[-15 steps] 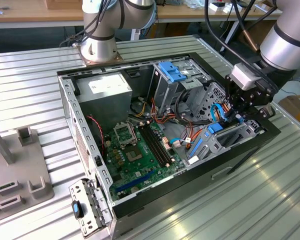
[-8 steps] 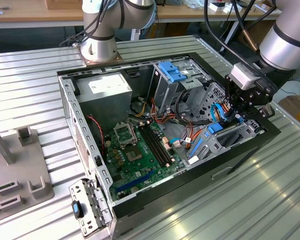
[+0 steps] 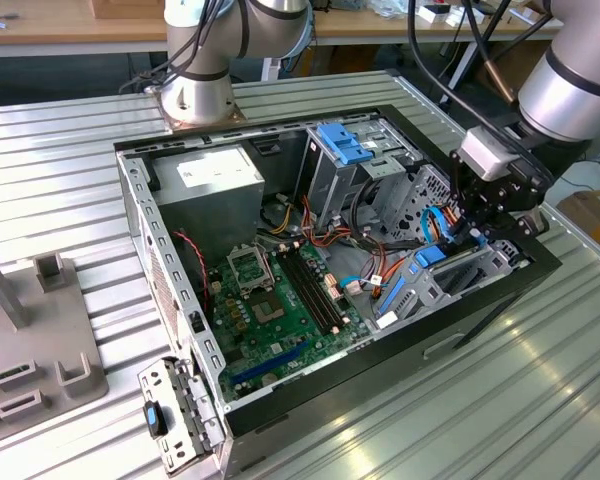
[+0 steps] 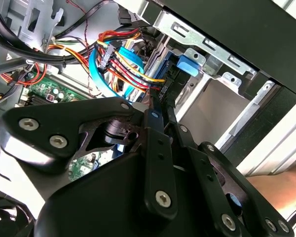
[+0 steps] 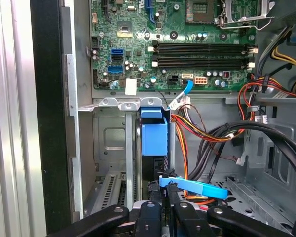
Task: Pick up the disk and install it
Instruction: 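Insert the first disk wire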
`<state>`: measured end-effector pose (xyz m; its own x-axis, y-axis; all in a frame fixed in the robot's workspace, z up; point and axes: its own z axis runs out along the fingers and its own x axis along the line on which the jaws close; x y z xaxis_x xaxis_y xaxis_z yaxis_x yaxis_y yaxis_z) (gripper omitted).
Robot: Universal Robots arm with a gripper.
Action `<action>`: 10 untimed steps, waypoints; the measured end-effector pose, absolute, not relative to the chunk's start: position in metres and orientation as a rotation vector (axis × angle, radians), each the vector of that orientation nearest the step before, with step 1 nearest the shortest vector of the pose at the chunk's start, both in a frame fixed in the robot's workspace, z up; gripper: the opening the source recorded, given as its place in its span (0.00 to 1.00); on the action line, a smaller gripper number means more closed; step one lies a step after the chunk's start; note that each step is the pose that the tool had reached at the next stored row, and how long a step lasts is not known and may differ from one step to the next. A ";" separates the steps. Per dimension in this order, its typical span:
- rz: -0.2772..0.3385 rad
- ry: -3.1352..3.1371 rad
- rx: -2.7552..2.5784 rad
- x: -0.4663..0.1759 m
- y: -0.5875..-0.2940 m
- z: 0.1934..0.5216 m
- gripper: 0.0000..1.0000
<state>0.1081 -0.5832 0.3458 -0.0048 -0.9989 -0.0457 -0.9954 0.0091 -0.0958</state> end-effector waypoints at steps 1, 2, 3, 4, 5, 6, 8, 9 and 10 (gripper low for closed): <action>-0.054 2.158 -2.143 0.108 -0.583 0.346 0.16; -0.055 2.158 -2.143 0.108 -0.583 0.345 0.16; -0.053 2.157 -2.142 0.108 -0.583 0.345 0.16; -0.053 2.157 -2.142 0.108 -0.583 0.344 0.16; -0.053 2.157 -2.142 0.108 -0.583 0.344 0.16; -0.053 2.157 -2.142 0.108 -0.583 0.344 0.16; -0.053 2.157 -2.142 0.108 -0.583 0.344 0.16; -0.053 2.157 -2.142 0.108 -0.583 0.344 0.16; -0.053 2.158 -2.141 0.108 -0.583 0.344 0.16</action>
